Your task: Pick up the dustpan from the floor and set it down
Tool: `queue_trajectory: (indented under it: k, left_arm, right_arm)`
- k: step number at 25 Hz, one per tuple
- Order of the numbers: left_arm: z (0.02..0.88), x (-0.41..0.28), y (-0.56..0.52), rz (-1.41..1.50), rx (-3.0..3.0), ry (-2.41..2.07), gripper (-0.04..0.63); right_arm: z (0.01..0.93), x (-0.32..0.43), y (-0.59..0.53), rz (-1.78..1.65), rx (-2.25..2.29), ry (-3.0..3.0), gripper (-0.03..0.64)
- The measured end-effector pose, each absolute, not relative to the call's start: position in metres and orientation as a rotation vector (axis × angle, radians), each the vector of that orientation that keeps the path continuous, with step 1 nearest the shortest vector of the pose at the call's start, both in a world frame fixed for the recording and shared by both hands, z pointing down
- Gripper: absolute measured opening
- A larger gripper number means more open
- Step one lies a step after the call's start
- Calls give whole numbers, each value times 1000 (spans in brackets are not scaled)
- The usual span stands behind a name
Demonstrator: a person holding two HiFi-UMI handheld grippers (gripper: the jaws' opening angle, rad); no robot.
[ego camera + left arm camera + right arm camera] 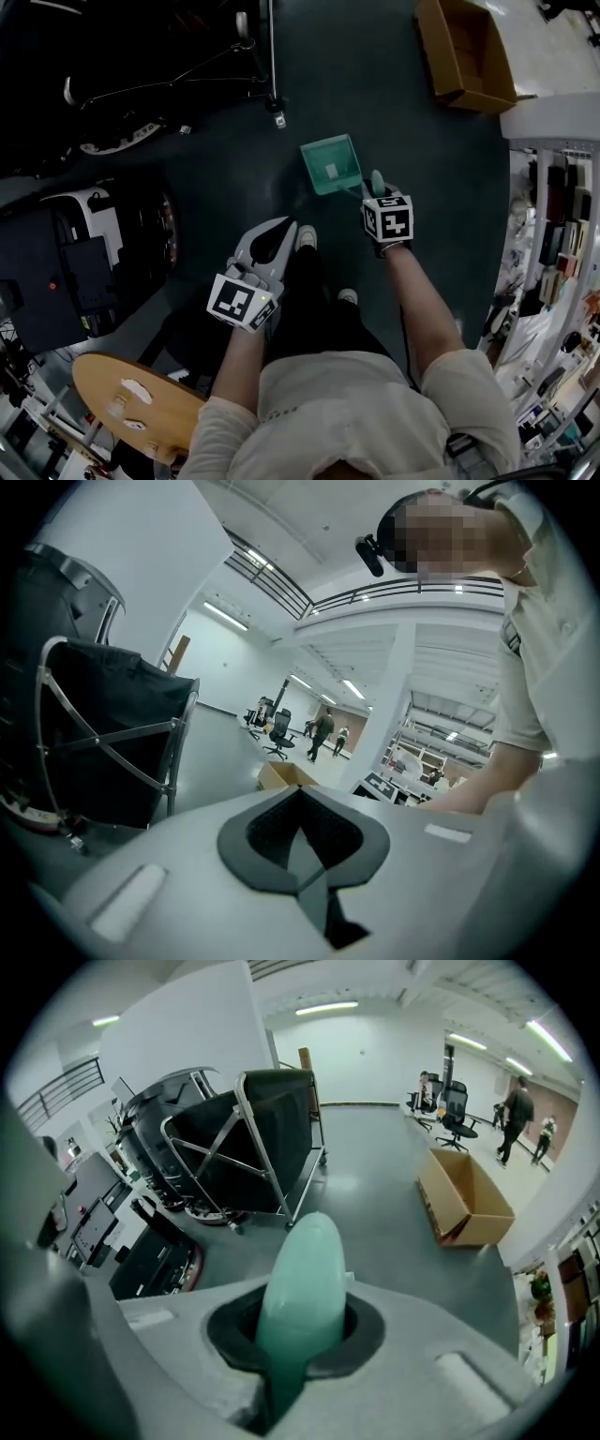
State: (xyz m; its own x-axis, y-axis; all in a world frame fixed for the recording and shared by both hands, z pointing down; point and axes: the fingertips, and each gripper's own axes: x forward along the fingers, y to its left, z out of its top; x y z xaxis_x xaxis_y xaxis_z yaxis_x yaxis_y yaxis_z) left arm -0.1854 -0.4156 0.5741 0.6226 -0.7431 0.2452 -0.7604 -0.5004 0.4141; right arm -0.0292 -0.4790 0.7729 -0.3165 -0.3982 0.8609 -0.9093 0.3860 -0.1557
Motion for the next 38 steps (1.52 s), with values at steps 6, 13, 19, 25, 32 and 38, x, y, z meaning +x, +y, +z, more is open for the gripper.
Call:
queue_trajectory:
  k: [6,13,19,25,32,38]
  left_arm:
    - [526,-171,-379,-20,2381,-1252,17]
    - [478,-125,-298,-91,2385,-1374,17]
    - [451,-63,-212,-118,2421,-1393,17]
    - [437,-40,-166,-115,2435,-1478,17]
    - [443,-25,-130,-32,2442,-1455,17]
    - [447,-38,-109,-12,2432,-1501,17]
  right_arm:
    - [689,11,-420,840,1202,-1951,6]
    - [596,54,-314,798,1229,-2029,6]
    - [558,105,-227,741,1196,-2108,5]
    - [548,140,-174,756,1172,-2143,3]
    - [557,145,-137,736,1125,-2107,3]
    - [571,140,-120,748,1100,-2082,5]
